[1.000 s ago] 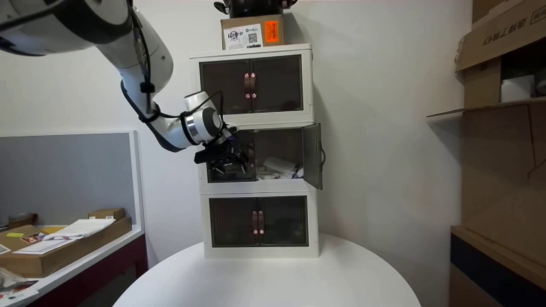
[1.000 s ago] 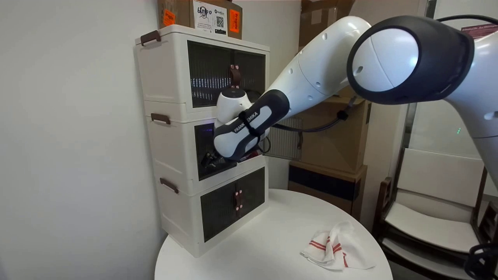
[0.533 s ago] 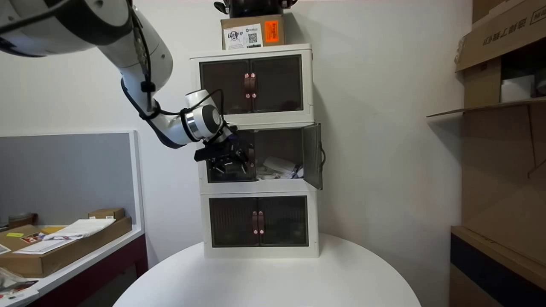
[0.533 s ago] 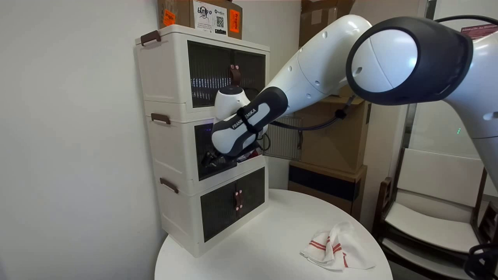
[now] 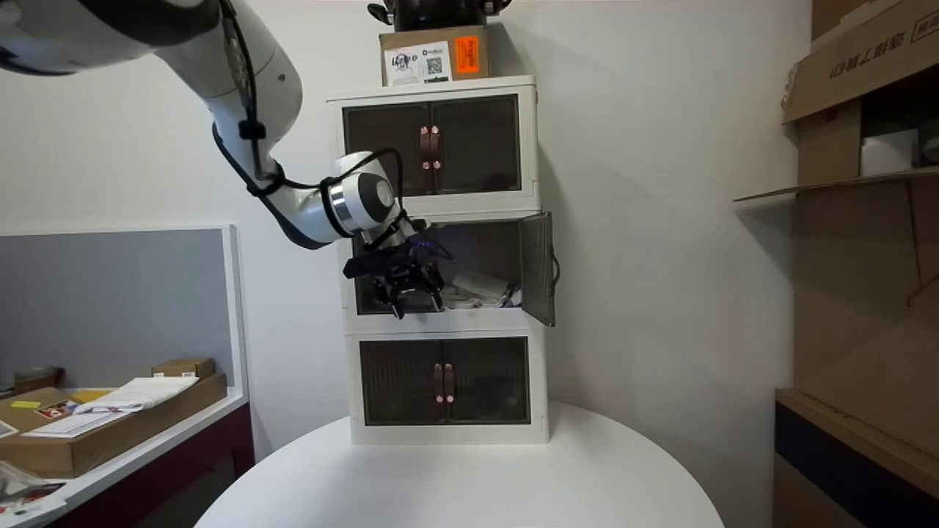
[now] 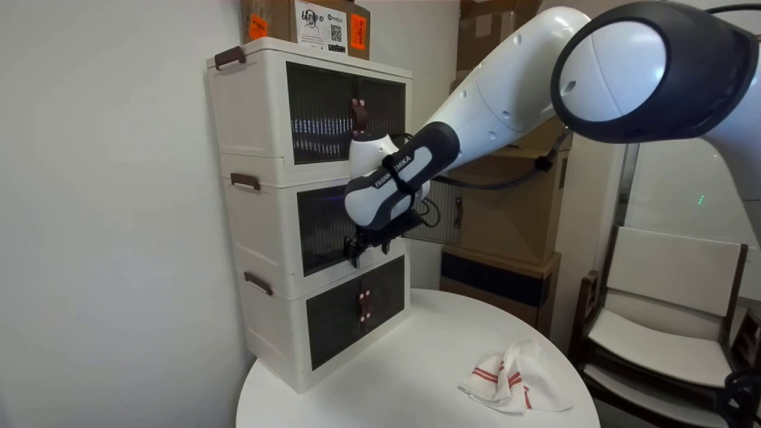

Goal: Move the middle left cabinet door

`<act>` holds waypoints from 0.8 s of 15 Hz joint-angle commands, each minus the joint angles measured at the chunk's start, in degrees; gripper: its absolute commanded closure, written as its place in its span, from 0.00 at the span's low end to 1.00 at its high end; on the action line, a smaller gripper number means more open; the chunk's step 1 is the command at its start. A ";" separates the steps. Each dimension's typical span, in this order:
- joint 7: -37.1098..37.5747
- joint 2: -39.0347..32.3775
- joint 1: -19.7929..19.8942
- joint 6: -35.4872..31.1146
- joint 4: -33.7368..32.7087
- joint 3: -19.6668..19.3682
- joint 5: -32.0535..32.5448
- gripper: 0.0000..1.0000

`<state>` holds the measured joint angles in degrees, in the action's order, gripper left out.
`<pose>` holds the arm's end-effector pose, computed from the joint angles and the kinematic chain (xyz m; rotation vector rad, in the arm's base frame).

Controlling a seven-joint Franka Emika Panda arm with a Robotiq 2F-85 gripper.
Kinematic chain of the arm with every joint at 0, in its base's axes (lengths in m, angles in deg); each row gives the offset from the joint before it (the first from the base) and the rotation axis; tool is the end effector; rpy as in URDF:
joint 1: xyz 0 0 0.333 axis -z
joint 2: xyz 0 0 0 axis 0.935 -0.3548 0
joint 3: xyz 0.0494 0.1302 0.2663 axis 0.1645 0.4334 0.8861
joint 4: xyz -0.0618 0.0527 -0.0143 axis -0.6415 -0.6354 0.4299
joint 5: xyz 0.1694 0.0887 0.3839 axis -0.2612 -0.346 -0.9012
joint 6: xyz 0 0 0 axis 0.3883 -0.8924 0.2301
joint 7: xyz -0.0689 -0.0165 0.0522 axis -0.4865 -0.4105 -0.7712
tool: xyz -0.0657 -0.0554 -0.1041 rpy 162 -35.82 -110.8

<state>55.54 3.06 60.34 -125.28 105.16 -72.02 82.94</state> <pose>0.7242 0.0607 0.3190 2.8818 0.1556 0.5144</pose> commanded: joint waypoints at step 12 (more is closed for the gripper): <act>-17.12 37.83 11.28 19.98 29.97 -0.40 -7.36 0.00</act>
<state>43.16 32.98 70.35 -104.14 128.48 -71.90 75.75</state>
